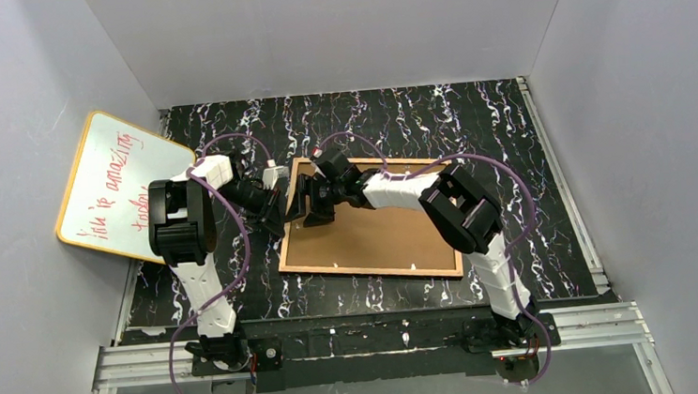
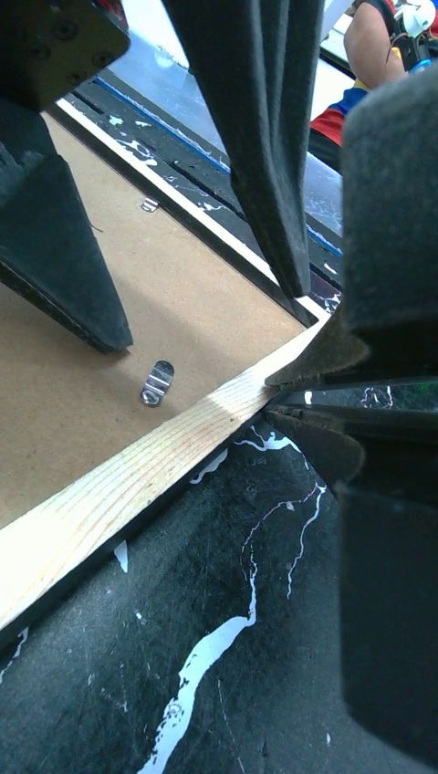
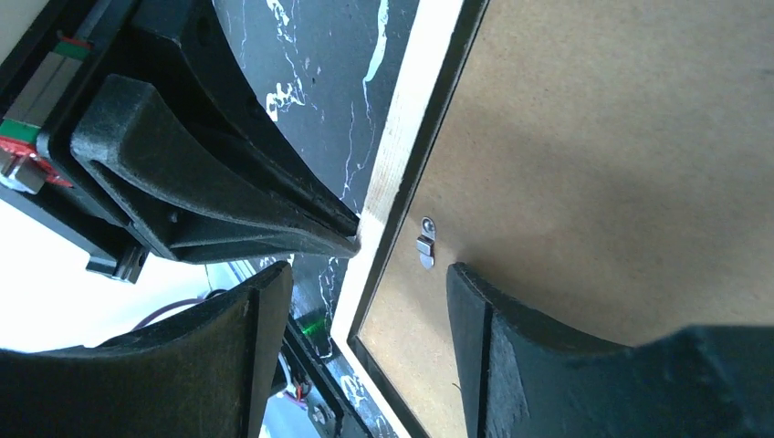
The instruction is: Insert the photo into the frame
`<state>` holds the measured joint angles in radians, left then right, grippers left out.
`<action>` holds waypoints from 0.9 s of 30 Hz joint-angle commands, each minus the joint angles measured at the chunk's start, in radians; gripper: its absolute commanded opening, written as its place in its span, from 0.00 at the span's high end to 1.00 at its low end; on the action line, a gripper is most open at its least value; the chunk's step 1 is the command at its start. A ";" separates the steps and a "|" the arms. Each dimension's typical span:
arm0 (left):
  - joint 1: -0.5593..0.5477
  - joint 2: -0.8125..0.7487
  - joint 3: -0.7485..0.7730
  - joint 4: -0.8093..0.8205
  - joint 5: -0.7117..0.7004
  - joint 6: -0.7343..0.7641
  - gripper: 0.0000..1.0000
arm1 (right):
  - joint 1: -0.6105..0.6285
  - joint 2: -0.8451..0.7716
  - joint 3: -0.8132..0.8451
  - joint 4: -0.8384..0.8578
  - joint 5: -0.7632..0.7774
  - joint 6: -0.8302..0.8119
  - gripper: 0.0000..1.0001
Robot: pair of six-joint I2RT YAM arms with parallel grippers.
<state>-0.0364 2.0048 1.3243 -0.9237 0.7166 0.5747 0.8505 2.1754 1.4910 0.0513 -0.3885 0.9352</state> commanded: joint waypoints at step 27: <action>-0.011 0.016 -0.022 0.059 -0.003 0.009 0.97 | 0.021 0.085 0.064 0.042 -0.039 0.047 0.34</action>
<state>-0.0334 2.0048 1.3216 -0.9211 0.7200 0.5636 0.8642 2.2299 1.5337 0.0902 -0.4309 0.9737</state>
